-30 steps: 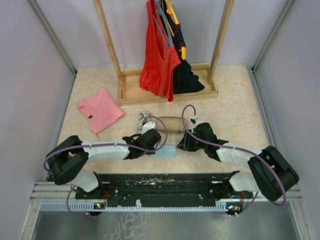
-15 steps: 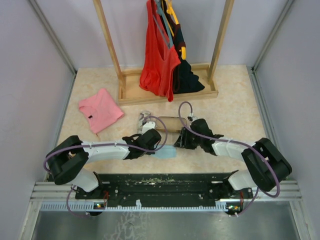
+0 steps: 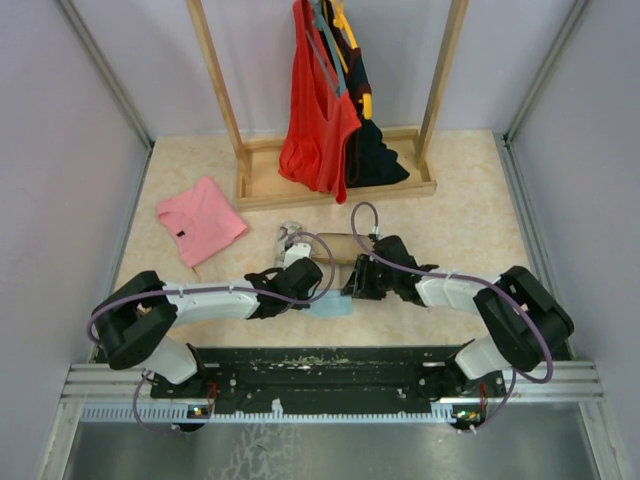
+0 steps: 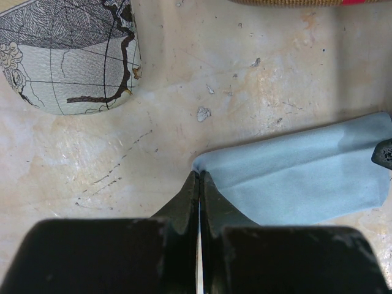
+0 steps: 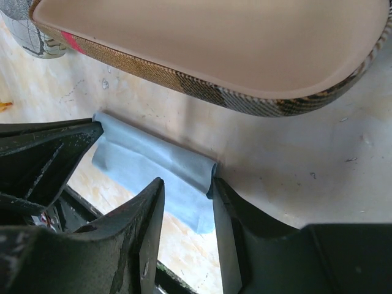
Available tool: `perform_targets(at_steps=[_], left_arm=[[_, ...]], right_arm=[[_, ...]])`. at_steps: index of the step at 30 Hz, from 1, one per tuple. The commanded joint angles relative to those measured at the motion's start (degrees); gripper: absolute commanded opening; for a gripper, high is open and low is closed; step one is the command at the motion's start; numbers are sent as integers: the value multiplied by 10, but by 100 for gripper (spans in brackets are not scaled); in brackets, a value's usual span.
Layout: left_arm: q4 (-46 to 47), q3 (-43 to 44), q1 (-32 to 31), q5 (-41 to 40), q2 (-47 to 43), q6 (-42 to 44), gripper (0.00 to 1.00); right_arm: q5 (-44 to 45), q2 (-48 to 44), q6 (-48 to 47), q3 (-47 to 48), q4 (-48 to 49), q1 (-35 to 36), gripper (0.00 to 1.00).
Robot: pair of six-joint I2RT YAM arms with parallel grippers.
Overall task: Organize the sunglasses
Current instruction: Pick up the glasses cleaning cloth from the center of the board.
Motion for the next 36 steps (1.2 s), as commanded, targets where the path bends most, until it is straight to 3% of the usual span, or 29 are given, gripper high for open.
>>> perform_targets(at_steps=[1,11,20,24,31,36], left_arm=[[-19,-15,3,11,10,1,0],[-15,-14,3,15,12,4,0],[-13,-16,3,18,11,4,0],[-12,-18,3,18,11,4,0],[-11,-19,3,19,9,4,0],[-13,-19,3,19,-3,3,0]], right_arm=[[35,17,2,1,-31,7,38],[50,31,-10,5,-35,10,27],[42,37,-4,2,-13,14,24],[36,39,-4,1,-4,17,18],[42,29,-7,-1,4,17,0],[36,-2,-16,-14,43,19,0]])
